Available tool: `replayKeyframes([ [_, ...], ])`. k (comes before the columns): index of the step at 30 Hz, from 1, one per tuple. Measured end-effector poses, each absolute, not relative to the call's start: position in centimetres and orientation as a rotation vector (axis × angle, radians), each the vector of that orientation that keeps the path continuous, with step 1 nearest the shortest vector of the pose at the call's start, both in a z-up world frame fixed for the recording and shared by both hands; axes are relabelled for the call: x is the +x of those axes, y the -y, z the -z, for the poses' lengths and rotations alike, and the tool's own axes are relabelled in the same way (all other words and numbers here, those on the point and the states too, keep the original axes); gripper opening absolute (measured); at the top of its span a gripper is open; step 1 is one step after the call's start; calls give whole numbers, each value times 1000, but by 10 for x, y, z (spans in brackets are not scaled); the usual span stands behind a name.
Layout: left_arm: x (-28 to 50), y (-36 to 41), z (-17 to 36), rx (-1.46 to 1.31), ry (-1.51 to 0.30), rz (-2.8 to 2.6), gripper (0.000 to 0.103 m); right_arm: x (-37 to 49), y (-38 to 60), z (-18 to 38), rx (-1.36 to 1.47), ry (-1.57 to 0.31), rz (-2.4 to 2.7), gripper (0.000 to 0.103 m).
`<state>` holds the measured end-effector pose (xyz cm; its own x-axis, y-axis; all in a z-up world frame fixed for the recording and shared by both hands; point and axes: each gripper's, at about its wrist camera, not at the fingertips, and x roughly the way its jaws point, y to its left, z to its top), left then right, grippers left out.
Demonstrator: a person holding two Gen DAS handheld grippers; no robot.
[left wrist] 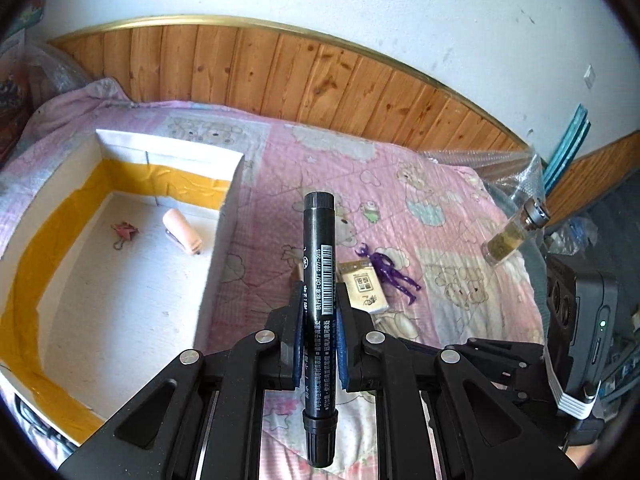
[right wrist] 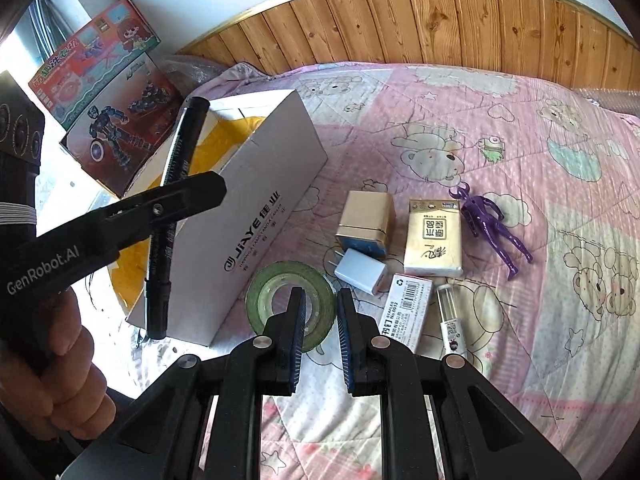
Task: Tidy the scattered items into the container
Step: 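Carry the marker and tape roll over to the white box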
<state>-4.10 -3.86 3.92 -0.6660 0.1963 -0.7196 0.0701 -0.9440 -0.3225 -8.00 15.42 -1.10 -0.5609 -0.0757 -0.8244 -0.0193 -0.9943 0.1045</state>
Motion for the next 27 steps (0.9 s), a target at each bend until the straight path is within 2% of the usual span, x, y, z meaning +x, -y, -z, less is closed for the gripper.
replayKeyframes([
  [8,-16,74,-44,-1283,488,-2792,13,-90,-133,6,1418,119,2725,17],
  [27,-21,140,-24,-1313,658,-2810,13,-103,-117,11,1386,74,2736,17],
])
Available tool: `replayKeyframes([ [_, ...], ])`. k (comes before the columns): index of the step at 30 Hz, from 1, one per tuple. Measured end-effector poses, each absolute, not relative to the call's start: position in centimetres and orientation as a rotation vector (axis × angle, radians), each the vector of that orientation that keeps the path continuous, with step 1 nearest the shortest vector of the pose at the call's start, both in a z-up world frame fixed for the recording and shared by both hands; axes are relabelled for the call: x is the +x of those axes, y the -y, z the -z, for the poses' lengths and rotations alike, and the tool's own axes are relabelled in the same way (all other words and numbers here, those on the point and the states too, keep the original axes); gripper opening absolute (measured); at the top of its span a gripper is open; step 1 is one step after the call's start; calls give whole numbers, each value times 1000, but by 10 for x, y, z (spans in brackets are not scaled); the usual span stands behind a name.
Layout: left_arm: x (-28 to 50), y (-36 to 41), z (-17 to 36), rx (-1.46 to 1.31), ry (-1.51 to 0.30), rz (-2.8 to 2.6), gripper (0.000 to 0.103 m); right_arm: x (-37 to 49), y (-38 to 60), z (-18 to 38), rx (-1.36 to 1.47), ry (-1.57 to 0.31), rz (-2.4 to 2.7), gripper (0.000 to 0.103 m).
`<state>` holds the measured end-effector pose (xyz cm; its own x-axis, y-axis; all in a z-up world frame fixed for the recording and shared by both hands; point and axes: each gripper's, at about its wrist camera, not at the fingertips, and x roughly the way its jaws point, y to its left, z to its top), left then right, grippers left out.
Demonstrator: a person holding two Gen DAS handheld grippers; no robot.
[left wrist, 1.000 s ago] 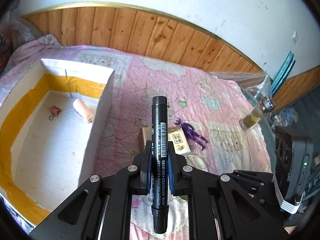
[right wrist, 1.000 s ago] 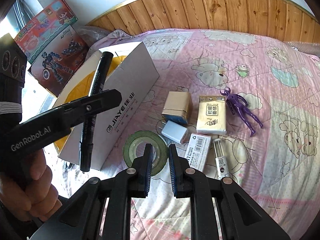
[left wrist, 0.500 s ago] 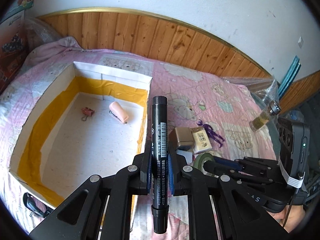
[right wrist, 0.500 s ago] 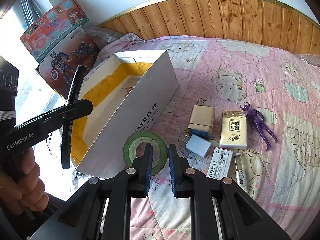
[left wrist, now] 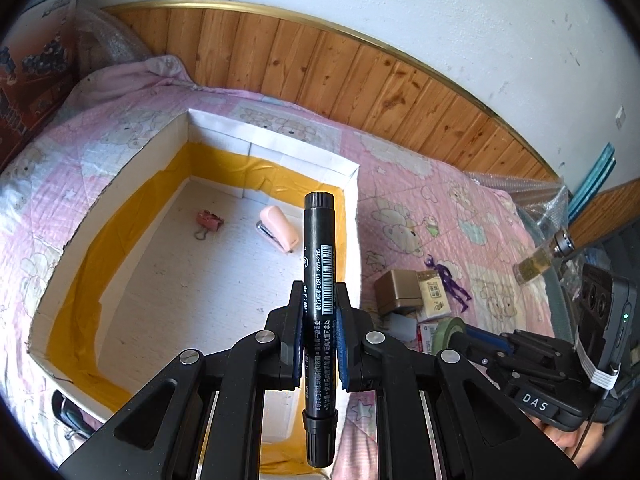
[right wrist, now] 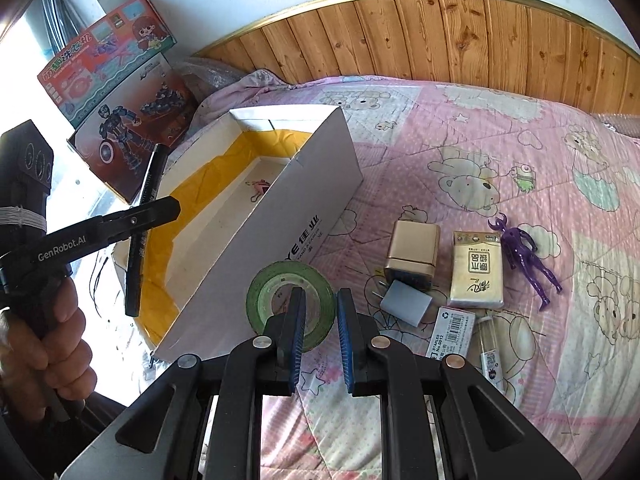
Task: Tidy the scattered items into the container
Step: 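Carry the marker and tape roll over to the white box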
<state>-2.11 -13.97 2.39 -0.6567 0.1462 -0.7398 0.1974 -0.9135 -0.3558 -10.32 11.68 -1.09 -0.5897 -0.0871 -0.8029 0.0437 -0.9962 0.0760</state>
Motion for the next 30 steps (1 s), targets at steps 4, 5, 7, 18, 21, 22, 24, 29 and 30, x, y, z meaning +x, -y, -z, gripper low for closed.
replayKeyframes([
  [4,-24,144,-19,1301,-646,2746,13,-106,-114,12,1380,61,2735,17],
  [5,-25,144,-18,1303,-643,2744,13,-107,-113,12,1376,60,2734,17],
  [7,-26,145,-17,1304,-634,2743,13,-107,-111,10,1363,54,2739,17],
  [18,-25,155,-17,1278,-595,2735,13,-105,-105,0,1292,20,2763,17],
  [21,-24,157,-18,1272,-590,2733,13,-105,-102,-1,1280,2,2773,17],
  [22,-24,157,-18,1271,-585,2733,13,-105,-102,-2,1277,2,2775,17],
  [24,-24,158,-18,1266,-573,2731,13,-105,-100,-3,1264,1,2779,17],
  [29,-21,158,-20,1246,-516,2731,13,-103,-93,-9,1222,-13,2786,17],
  [30,-20,157,-21,1240,-497,2732,13,-103,-91,-11,1212,-22,2790,17],
])
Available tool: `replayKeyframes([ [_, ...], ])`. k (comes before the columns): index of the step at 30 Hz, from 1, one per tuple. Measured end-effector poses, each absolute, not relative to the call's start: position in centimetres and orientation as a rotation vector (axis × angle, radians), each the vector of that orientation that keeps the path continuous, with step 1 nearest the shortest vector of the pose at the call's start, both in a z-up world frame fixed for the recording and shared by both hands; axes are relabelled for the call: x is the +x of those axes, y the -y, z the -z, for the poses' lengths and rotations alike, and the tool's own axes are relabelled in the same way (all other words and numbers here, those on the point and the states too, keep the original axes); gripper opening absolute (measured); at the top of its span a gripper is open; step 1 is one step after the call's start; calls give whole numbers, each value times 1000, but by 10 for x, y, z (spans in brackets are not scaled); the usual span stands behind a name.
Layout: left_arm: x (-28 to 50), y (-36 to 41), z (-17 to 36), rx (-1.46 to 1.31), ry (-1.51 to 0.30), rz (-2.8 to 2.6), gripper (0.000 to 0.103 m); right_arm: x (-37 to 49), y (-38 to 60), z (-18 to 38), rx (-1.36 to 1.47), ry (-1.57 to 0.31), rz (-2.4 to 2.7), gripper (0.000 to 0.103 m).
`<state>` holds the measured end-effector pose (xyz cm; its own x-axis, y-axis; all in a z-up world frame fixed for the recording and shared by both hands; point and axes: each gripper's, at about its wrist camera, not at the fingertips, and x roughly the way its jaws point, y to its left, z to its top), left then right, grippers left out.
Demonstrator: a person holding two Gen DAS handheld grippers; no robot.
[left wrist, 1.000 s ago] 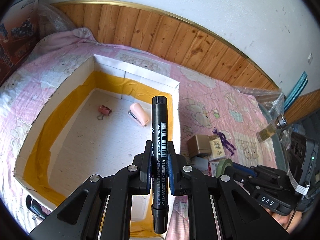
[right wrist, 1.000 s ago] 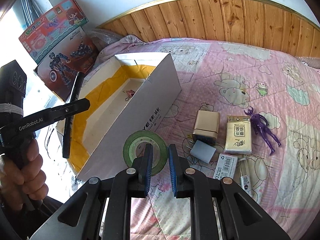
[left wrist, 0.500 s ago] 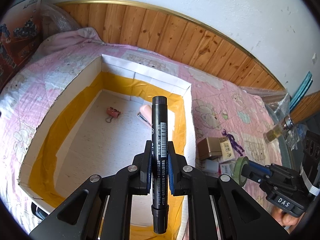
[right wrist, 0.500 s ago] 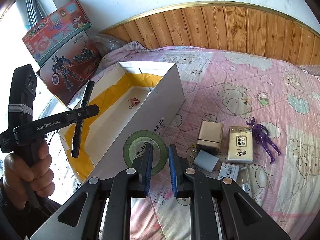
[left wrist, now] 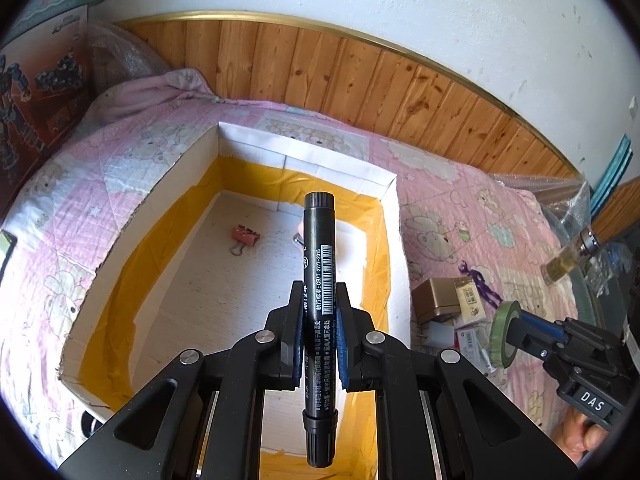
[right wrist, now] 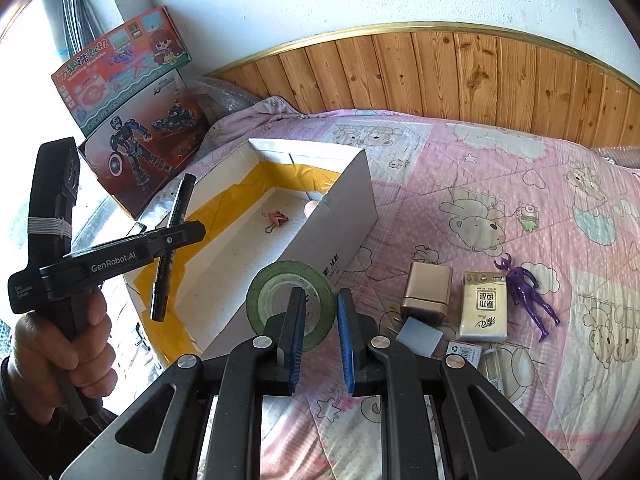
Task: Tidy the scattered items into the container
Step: 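Carry the marker and tape roll over to the white box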
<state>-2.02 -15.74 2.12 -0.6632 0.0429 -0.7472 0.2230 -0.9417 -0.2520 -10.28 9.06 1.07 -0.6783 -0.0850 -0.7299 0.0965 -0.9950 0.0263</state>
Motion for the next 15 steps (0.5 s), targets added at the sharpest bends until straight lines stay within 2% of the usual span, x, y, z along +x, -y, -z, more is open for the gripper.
replayKeyframes([
  [15,-20,157,-24,1227,-470,2742,13,-101,-57,-19,1122,-95,2770,17],
])
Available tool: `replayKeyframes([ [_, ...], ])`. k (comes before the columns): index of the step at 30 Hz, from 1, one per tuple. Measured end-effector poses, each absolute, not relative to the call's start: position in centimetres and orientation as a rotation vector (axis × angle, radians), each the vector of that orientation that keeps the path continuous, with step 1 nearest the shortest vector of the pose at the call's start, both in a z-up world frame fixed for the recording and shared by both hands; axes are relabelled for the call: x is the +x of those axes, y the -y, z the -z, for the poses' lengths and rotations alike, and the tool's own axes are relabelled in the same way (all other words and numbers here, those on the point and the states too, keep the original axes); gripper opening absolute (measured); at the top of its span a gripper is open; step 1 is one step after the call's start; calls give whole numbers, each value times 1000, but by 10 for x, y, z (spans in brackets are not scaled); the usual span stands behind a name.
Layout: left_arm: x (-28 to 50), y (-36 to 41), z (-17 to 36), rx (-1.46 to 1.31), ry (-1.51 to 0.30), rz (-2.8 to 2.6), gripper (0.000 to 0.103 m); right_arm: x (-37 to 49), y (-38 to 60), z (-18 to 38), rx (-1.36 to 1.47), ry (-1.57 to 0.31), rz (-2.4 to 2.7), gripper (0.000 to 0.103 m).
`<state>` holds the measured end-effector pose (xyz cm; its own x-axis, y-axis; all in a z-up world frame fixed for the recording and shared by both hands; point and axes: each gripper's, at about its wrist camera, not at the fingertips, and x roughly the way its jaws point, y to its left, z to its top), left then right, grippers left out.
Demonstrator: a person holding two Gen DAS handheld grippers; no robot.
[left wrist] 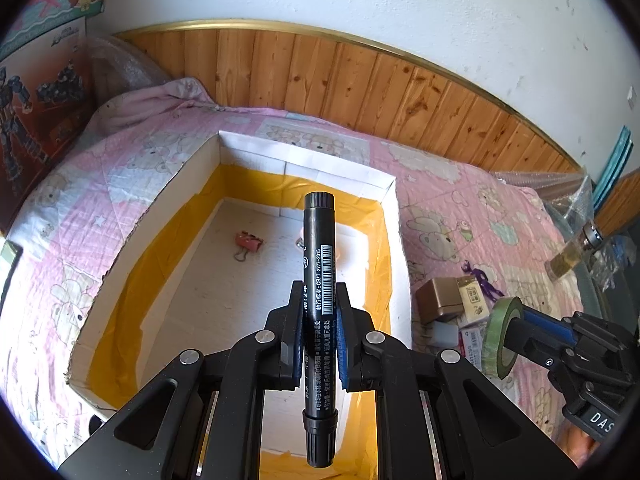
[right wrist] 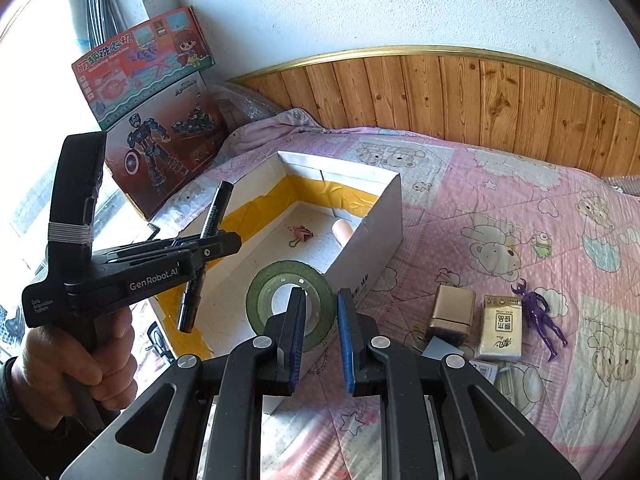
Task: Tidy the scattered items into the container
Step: 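Carry the marker and tape roll over to the white box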
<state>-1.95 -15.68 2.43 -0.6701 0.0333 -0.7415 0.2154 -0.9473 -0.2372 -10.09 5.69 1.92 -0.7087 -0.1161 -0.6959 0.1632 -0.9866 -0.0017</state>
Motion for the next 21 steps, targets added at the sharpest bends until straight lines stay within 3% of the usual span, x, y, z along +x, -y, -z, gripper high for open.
replayKeyframes([
  [21,-30,160,-16,1250,-514,2735,13,-117,-31,-25,1068,-78,2757,17],
])
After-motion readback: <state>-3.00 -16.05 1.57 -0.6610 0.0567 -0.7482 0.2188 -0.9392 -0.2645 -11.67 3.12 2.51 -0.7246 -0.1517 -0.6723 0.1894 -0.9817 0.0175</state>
